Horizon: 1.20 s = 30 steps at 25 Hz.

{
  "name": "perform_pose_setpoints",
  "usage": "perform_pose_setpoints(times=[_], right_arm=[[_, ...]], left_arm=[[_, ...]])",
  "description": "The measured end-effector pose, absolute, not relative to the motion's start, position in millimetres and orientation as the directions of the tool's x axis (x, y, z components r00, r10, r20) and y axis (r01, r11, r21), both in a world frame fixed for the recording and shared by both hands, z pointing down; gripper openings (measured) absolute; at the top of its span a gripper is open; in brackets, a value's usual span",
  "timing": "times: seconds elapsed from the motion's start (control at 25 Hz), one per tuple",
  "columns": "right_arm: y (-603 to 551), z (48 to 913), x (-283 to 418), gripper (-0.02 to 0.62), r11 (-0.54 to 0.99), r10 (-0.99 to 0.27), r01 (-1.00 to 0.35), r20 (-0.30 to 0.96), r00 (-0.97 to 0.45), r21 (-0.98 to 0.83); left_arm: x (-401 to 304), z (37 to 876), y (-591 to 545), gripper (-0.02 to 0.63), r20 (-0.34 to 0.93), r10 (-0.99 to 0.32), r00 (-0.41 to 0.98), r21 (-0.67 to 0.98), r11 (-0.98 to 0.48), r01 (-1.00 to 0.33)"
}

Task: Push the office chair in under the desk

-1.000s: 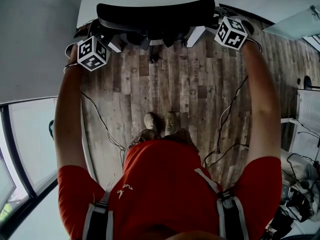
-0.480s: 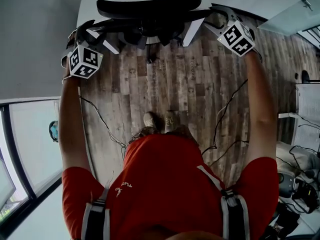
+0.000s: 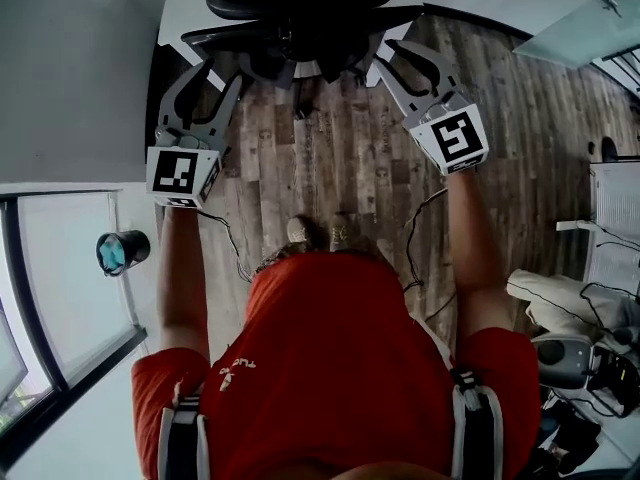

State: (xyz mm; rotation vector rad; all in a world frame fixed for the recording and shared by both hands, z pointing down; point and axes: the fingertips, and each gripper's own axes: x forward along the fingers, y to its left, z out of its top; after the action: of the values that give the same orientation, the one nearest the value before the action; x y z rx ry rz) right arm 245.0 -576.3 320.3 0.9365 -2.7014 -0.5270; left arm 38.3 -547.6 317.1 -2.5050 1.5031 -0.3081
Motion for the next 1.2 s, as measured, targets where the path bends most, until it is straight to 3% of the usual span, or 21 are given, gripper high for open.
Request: perform_pose_setpoints(times=[0.2, 0.44, 0.8, 1.2], right_arm=[[-530.7, 295.2, 213.1, 0.082, 0.742, -0.617, -0.606, -0.062, -0.785, 0.287], [-497.6, 289.4, 190.8, 0.038, 0.761, -0.613, -0.634, -0.163, -0.773, 0.142], [-470.4, 300.0, 176.0, 0.025, 0.814, -0.560, -0.580, -0.209, -0.802, 0.042], [-467.6, 304.1, 179.9, 0.025, 0.808, -0.567, -0.588, -0.204, -0.798, 0.052]], left_arm=[[62.6, 298.9, -517.0, 0.074, -0.038, -0.864, 0.502, -0.174, -0.489, -0.855], [88.3, 294.9, -489.0, 0.025, -0.104, -0.840, 0.533, -0.087, -0.526, -0.846], [113.6, 307.5, -467.1, 0.009, -0.110, -0.809, 0.578, -0.031, -0.579, -0.815], [115.1, 303.2, -465.5, 0.009, -0.148, -0.799, 0.583, -0.027, -0.586, -0.810]])
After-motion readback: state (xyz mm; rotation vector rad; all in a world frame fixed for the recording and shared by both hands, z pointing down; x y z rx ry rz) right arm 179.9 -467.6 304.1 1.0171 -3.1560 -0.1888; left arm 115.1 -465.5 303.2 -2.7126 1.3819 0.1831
